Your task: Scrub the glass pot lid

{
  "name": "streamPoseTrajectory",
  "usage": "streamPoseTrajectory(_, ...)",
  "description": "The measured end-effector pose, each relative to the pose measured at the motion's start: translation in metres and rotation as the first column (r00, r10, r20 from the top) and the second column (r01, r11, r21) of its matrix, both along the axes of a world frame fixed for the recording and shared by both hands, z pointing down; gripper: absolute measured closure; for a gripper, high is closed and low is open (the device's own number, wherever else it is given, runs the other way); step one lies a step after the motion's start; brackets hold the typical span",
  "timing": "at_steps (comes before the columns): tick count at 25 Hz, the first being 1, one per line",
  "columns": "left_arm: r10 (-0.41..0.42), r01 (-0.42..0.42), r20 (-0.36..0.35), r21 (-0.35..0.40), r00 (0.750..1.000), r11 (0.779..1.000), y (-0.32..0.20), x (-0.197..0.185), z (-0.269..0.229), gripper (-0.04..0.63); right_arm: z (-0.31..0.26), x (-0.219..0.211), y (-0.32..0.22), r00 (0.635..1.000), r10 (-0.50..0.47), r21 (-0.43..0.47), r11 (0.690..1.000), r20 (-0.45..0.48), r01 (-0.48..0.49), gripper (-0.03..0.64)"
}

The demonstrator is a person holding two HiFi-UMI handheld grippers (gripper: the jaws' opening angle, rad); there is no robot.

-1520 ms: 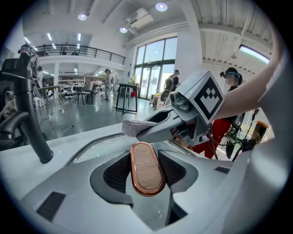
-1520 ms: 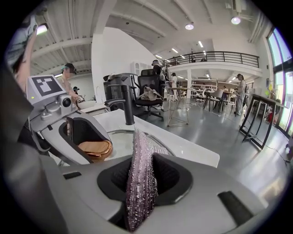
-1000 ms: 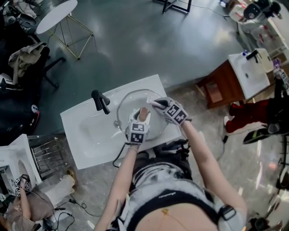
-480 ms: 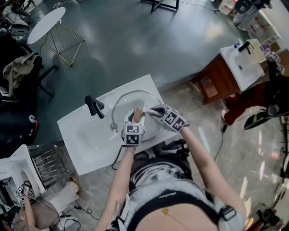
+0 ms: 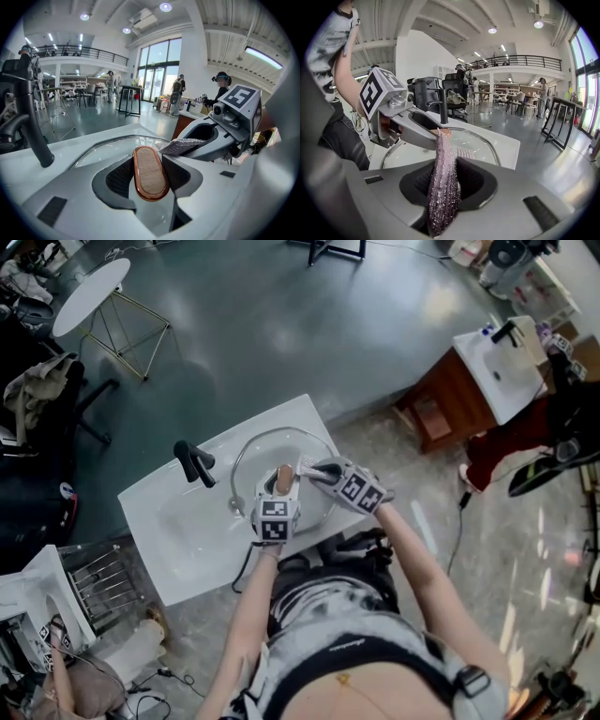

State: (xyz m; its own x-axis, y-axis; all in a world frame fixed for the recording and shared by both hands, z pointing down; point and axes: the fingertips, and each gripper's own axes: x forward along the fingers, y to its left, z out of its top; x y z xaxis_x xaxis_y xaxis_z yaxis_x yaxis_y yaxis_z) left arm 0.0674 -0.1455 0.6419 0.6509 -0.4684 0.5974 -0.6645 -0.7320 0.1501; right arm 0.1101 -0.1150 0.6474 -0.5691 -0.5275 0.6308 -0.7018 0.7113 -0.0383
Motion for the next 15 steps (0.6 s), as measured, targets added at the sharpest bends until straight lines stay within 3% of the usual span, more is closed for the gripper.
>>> streamPoseTrajectory(5,-0.001,0.001,0.002,0.004,1.0,1.0,0.0,0.001,-0.001,0.408,0.0,0.009,-0.022,0.999,0.036,-0.017,0.999,-0.013,-0.036,0.52)
streamPoseTrajectory(15,-0.001,0.001,0.0,0.004,1.0,1.0,0.001,0.002,-0.001,0.408,0.001,0.006,-0.051,0.998,0.015,-0.034,0.999,-0.061,-0.017,0.52)
